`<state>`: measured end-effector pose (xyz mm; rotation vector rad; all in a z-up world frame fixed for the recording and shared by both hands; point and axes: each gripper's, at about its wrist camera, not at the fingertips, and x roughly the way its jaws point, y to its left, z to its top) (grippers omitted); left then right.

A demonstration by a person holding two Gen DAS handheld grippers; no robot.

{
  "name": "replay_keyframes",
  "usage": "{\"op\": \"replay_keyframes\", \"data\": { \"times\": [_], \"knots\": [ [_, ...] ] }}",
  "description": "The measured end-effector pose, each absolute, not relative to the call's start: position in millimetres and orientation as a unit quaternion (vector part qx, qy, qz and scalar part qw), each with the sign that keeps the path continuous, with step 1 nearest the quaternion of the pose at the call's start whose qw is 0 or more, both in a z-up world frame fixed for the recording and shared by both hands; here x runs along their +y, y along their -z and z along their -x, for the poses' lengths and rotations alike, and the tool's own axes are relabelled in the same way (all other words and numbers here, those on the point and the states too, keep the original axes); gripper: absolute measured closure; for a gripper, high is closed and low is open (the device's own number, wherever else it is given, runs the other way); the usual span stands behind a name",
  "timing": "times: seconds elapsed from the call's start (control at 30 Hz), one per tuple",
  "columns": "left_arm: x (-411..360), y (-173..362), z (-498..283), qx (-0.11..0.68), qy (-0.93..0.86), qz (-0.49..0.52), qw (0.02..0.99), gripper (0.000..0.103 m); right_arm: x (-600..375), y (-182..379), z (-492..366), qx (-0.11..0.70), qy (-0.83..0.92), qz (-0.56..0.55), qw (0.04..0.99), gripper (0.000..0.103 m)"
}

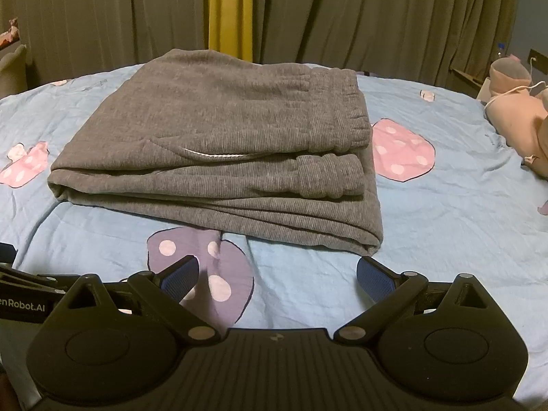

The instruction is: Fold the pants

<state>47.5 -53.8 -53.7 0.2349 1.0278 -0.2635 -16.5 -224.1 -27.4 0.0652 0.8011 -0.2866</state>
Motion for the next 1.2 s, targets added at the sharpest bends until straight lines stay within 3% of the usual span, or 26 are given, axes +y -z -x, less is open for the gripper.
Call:
{"op": "replay_keyframes", "data": {
  "times": [1.2],
  "knots": [
    [-54.5,53.9,-47.5,0.489,0.125,-0.114,0.856,0.0,-223.2,24.1,16.1,0.386,0.139,-0.027,0.911,0.004]
  ]
}}
